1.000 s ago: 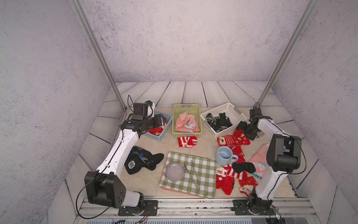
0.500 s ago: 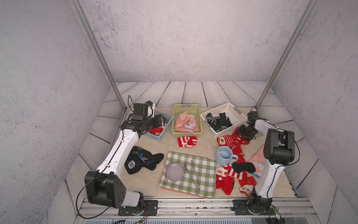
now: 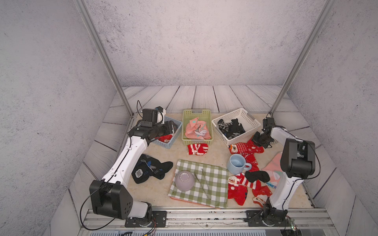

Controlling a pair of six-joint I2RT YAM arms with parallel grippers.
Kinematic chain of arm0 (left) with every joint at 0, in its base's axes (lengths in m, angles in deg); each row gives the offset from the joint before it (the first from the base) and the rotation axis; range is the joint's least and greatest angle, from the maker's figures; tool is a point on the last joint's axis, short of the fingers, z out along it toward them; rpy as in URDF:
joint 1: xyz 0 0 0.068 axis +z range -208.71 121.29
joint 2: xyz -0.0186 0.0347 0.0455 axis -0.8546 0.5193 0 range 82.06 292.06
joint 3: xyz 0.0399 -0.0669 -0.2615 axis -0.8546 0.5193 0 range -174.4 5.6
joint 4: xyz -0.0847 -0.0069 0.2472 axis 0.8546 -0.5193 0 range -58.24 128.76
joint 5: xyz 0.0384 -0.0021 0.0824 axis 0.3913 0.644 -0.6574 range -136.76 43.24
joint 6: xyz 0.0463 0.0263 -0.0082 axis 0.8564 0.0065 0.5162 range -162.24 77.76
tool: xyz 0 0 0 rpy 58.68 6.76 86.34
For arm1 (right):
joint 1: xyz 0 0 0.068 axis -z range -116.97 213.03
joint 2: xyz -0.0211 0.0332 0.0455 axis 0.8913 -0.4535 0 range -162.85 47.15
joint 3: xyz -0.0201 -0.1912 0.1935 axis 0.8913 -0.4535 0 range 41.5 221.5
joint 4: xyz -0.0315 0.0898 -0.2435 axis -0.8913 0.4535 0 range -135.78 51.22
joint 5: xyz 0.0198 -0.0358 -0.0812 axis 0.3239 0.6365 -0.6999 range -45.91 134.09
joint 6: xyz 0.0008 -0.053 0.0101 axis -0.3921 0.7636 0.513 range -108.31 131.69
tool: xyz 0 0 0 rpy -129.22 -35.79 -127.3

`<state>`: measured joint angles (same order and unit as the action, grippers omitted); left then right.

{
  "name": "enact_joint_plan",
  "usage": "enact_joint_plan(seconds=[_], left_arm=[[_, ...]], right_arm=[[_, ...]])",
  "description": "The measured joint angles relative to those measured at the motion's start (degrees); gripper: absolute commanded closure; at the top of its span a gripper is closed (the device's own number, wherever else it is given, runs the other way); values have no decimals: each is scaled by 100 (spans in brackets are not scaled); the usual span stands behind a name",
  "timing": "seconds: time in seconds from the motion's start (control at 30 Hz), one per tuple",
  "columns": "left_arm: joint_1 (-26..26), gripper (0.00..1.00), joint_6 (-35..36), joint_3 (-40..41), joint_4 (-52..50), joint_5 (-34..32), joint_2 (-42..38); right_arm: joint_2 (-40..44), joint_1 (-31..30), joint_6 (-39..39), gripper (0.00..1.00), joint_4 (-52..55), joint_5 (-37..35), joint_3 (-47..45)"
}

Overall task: Sort the socks into the basket by color
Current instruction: Pick up the sock from the center of the board.

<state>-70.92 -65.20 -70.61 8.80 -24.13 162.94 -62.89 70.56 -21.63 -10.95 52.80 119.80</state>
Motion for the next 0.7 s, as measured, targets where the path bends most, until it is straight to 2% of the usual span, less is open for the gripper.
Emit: enact_joint_plan(seconds=[0.2,0.37,0.5,0.7], left_arm=[[-133,33,2,0,264,420,0],[-227,33,-81,2,708,1038,7],[-302,33,-330,35,1298,1606,59],[-535,33,-885,63,2243,2315,319]], right_arm=[[918,-46,149,100,111,271,-92],[1860,-258,337,100,197,743,-31],[2192,-695,529,100,201,1338,151],[2221,-1659,844,100,208,2140,627]])
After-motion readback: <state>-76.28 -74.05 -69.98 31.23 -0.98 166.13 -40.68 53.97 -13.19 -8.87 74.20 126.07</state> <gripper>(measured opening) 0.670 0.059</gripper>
